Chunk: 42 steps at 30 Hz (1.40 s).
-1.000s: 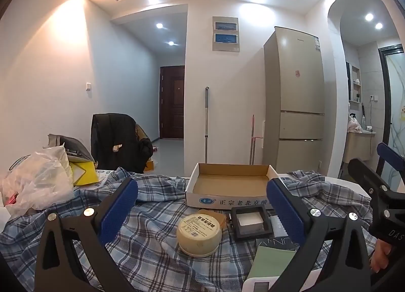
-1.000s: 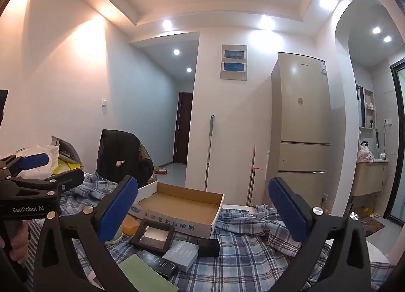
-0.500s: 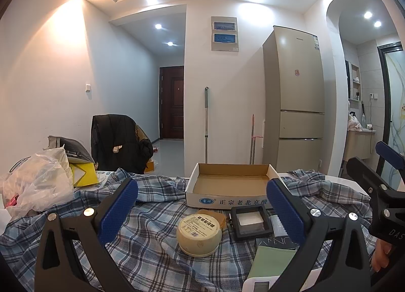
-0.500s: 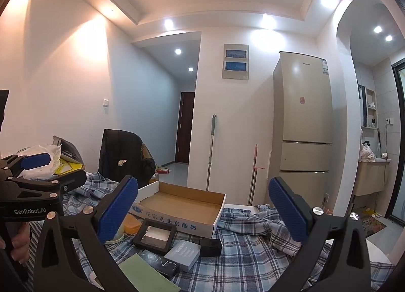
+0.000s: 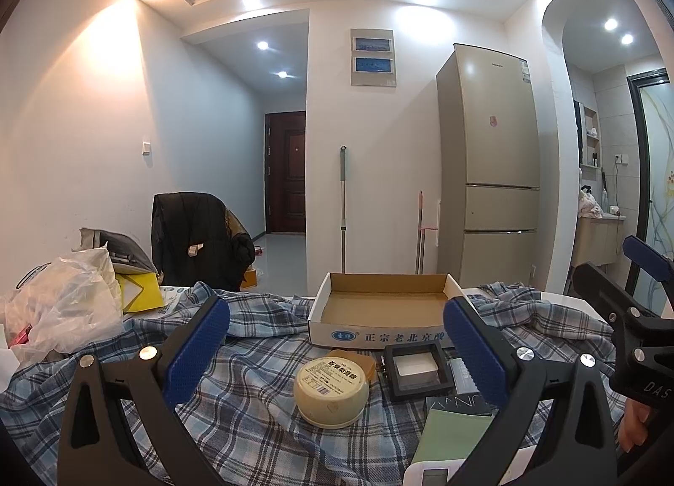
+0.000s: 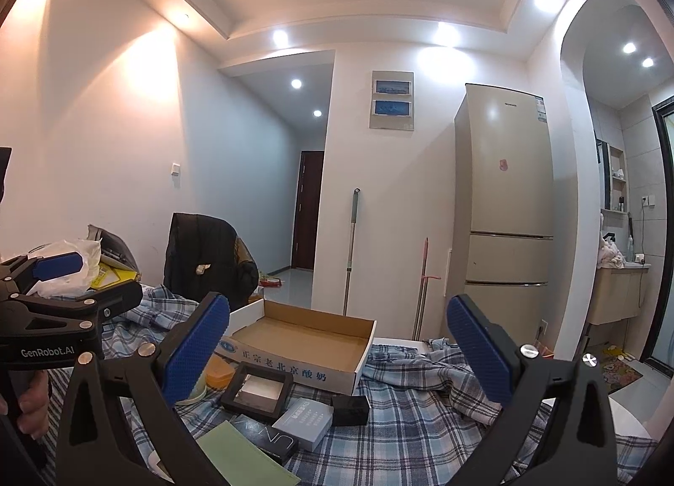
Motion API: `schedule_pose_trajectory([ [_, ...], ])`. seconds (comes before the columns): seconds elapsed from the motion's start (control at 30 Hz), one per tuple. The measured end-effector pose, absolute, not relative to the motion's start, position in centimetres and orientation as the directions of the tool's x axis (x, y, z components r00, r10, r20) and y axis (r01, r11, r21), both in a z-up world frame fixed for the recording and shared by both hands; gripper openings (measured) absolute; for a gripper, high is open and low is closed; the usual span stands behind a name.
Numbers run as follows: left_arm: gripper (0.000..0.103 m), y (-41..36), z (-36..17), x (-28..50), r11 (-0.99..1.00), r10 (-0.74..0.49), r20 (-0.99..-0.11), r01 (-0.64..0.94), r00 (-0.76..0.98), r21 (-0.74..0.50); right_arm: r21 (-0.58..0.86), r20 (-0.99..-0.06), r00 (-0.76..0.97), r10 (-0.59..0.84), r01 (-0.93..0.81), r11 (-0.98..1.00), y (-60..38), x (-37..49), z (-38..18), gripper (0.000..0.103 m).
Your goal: Organize rigid objects
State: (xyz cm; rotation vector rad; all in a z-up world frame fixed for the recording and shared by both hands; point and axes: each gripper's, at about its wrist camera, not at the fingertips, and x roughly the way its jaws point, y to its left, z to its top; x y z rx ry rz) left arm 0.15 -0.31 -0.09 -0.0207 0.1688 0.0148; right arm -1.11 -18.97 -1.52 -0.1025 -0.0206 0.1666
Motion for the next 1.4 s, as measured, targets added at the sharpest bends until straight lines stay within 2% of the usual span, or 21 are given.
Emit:
schedule_pose_trajectory([
  [1.4, 0.103, -0.6, 0.12, -0.08, 1.0, 0.009, -0.163, -0.01, 0.987, -0.005, -0.08, -0.002, 0.988, 0.155, -0.155, 0.985, -19.46, -0.6, -2.03, 0.103],
])
